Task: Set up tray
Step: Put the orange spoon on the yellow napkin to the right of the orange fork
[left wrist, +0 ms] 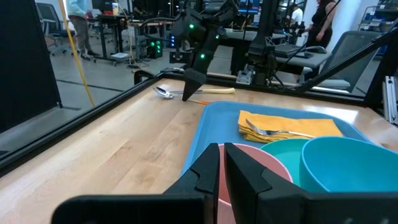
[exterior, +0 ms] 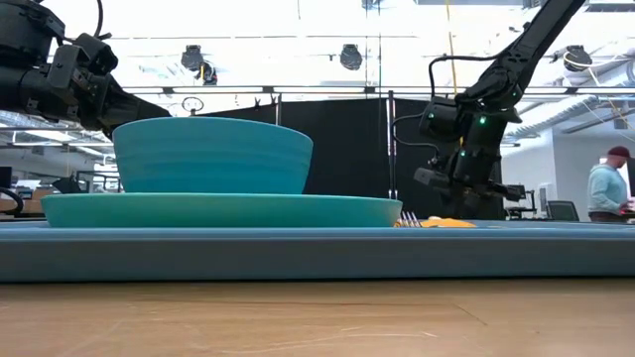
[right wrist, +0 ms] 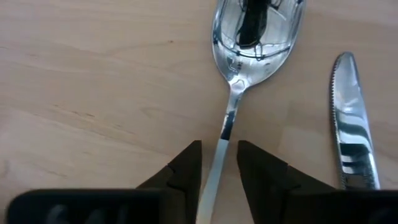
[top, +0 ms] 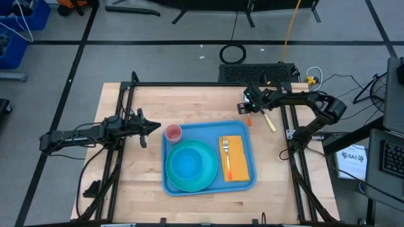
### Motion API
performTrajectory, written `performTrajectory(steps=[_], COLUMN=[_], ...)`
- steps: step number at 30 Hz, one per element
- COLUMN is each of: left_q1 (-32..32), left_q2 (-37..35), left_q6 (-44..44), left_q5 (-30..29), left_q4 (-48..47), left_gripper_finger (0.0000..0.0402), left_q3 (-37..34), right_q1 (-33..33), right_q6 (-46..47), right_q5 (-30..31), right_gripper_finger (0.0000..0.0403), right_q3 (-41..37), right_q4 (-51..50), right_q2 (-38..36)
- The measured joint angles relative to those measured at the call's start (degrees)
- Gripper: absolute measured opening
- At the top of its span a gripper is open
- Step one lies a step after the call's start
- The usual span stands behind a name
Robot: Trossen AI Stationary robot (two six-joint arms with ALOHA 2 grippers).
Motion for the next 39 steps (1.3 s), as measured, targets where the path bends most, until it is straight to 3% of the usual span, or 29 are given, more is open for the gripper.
performTrajectory(steps=[6, 14, 24, 26, 29, 36, 39], left_q1=[0.0, 0.0, 0.0, 0.0, 0.0, 0.0, 0.0], left_q2=[0.0, 0.0, 0.0, 0.0, 0.0, 0.0, 0.0], left_q6=[0.0, 0.0, 0.0, 0.0, 0.0, 0.0, 0.0], left_q5=[0.0, 0.0, 0.0, 0.0, 0.0, 0.0, 0.0], left_q4=[0.0, 0.0, 0.0, 0.0, 0.0, 0.0, 0.0], left_gripper_finger=[0.0026, 0.0026, 0.0026, 0.0026, 0.0026, 0.0026, 0.0026], left_q3=[0.0, 0.0, 0.0, 0.0, 0.0, 0.0, 0.0], right_q1=[0.0, 0.3, 5.9, 9.1, 16.7, 39.5, 48.6], right_q6=[-2.3, -2.8, 2.1, 5.0, 10.9, 33.0, 43.6], right_q5=[0.8, -0.3, -22.3, -25.0, -23.7, -13.3, -5.8], right_gripper_finger=[0.0014, 0.0004, 0.0002, 0.0001, 0.0001, 0.0001, 0.0001], right_q3=[-0.1, -0.3, -0.2, -0.2, -0.2, -2.0, -2.9], right_q4=[0.4, 5.5, 12.3, 11.4, 9.5, 7.3, 6.9], right_q2=[0.0, -0.6, -11.1, -14.2, -18.3, -20.7, -20.7])
